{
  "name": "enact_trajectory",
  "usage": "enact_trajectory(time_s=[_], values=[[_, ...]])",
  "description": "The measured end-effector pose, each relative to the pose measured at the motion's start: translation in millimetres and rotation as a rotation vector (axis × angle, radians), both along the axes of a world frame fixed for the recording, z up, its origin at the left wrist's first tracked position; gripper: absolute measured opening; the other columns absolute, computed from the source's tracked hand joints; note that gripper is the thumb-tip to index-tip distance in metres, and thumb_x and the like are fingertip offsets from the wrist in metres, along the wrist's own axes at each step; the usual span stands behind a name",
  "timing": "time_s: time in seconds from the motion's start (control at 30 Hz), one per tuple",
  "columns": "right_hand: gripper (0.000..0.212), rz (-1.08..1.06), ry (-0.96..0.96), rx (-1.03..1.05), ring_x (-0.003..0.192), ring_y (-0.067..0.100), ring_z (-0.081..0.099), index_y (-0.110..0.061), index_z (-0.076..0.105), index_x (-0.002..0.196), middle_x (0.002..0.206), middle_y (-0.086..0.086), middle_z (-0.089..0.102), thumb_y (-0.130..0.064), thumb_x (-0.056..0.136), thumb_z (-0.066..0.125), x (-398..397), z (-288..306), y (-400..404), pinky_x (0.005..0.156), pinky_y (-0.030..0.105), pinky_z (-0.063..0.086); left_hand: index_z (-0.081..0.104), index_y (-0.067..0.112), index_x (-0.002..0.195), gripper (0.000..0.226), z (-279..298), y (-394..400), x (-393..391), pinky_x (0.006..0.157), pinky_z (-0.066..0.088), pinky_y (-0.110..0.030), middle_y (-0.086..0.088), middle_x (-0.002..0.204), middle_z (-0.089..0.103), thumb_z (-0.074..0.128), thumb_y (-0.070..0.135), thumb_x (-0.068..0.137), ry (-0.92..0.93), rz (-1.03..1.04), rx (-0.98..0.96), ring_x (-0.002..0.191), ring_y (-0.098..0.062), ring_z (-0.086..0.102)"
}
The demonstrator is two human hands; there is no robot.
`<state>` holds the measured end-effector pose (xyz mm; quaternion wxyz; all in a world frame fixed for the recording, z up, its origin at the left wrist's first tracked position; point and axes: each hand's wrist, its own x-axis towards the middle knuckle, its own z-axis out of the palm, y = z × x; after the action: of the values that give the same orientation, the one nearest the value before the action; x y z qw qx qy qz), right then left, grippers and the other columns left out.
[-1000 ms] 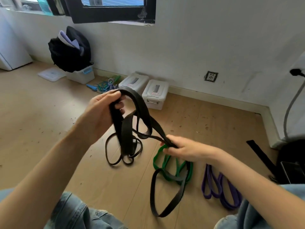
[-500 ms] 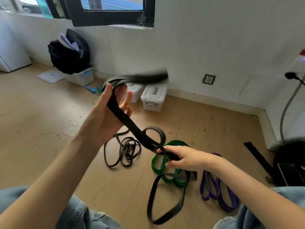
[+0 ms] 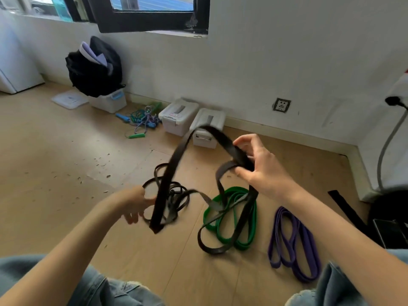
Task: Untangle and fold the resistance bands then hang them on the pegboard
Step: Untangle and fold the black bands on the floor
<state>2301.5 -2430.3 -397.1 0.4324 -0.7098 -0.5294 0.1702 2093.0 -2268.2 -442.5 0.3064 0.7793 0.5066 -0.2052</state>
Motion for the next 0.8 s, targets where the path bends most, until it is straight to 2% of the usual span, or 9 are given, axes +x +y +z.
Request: enact_trajectory(time_s=[0.07, 0.13, 0.23, 0.33, 0.43, 0.5, 0.63, 0.7, 0.8], values=[[0.049, 0.109, -0.011, -0.055, 0.087, 0.013, 0.062, -0.021, 0.041, 0.110, 0.101, 0.001, 0.058, 0.002, 0.077, 0.069, -11, -1, 0, 0.077, 0.013, 0.052, 0.063, 0.000, 0.097, 0.033, 5, 2, 10, 0.069, 0.049, -0.026, -0.017, 0.100, 0.067, 0.048, 0.029, 0.094, -0.114, -0.063, 0.134, 0.081, -0.022, 0.062], [0.044, 0.180, -0.046, -0.092, 0.087, 0.016, 0.063, -0.019, 0.044, 0.105, 0.095, 0.000, 0.060, 0.001, 0.076, 0.070, -18, -4, 0, 0.079, 0.019, 0.053, 0.063, 0.003, 0.106, 0.029, 19, 7, 17, 0.082, 0.050, -0.030, -0.013, 0.105, 0.066, 0.048, 0.024, 0.094, -0.407, -0.015, 0.196, 0.089, -0.022, 0.061], [0.035, 0.219, -0.053, -0.094, 0.079, 0.007, 0.059, -0.019, 0.048, 0.094, 0.086, -0.009, 0.056, -0.001, 0.075, 0.071, -22, -1, 0, 0.072, 0.016, 0.051, 0.059, 0.021, 0.116, 0.035, 42, -5, 20, 0.086, 0.048, -0.012, 0.007, 0.115, 0.065, 0.053, 0.040, 0.087, -0.901, -0.093, -0.246, 0.104, -0.005, 0.061], [0.037, 0.205, 0.041, -0.022, 0.068, 0.010, 0.058, -0.025, 0.045, 0.087, 0.081, -0.006, 0.056, -0.002, 0.075, 0.072, -19, 9, -1, 0.064, 0.023, 0.051, 0.053, 0.025, 0.123, 0.048, 43, -31, 30, 0.091, 0.043, -0.010, 0.015, 0.121, 0.061, 0.066, 0.034, 0.078, -0.959, -0.315, -0.403, 0.113, 0.005, 0.053], [0.039, 0.223, -0.005, -0.007, 0.067, 0.015, 0.060, -0.025, 0.045, 0.090, 0.084, -0.007, 0.058, -0.005, 0.074, 0.074, -17, 15, -3, 0.064, 0.029, 0.054, 0.059, 0.019, 0.103, 0.032, 35, -45, 46, 0.087, 0.044, -0.012, 0.009, 0.100, 0.065, 0.073, 0.011, 0.075, -1.014, -0.423, -0.107, 0.099, 0.002, 0.060], [0.037, 0.219, -0.026, -0.030, 0.065, 0.009, 0.061, -0.021, 0.047, 0.096, 0.084, -0.006, 0.060, -0.008, 0.075, 0.075, -14, 15, -3, 0.064, 0.027, 0.054, 0.056, 0.021, 0.093, 0.031, 39, -43, 48, 0.082, 0.045, -0.011, 0.015, 0.089, 0.061, 0.076, 0.012, 0.071, -1.036, -0.475, 0.184, 0.088, 0.000, 0.061], [0.025, 0.230, -0.069, -0.205, 0.072, 0.006, 0.060, -0.021, 0.056, 0.091, 0.079, -0.007, 0.062, -0.018, 0.076, 0.075, -9, 12, -4, 0.069, 0.022, 0.049, 0.058, 0.016, 0.095, 0.035, 58, -41, 44, 0.070, 0.050, -0.011, 0.013, 0.091, 0.053, 0.078, 0.025, 0.068, -1.035, -0.593, 0.578, 0.077, -0.004, 0.057], [0.014, 0.280, -0.083, -0.284, 0.073, 0.008, 0.059, -0.022, 0.059, 0.083, 0.077, -0.005, 0.061, -0.019, 0.079, 0.072, -11, 11, -4, 0.071, 0.023, 0.049, 0.060, 0.012, 0.095, 0.037, 61, -41, 44, 0.064, 0.040, -0.007, 0.010, 0.094, 0.047, 0.078, 0.030, 0.068, -0.953, -0.696, 0.747, 0.076, -0.006, 0.049], [0.010, 0.274, 0.085, -0.198, 0.079, 0.017, 0.062, -0.009, 0.062, 0.091, 0.083, 0.007, 0.063, -0.011, 0.082, 0.067, -11, 14, -4, 0.079, 0.027, 0.052, 0.059, 0.010, 0.103, 0.037, 56, -39, 44, 0.060, 0.030, -0.007, 0.004, 0.098, 0.048, 0.072, 0.029, 0.075, -0.832, -0.699, 0.818, 0.079, -0.008, 0.043]])
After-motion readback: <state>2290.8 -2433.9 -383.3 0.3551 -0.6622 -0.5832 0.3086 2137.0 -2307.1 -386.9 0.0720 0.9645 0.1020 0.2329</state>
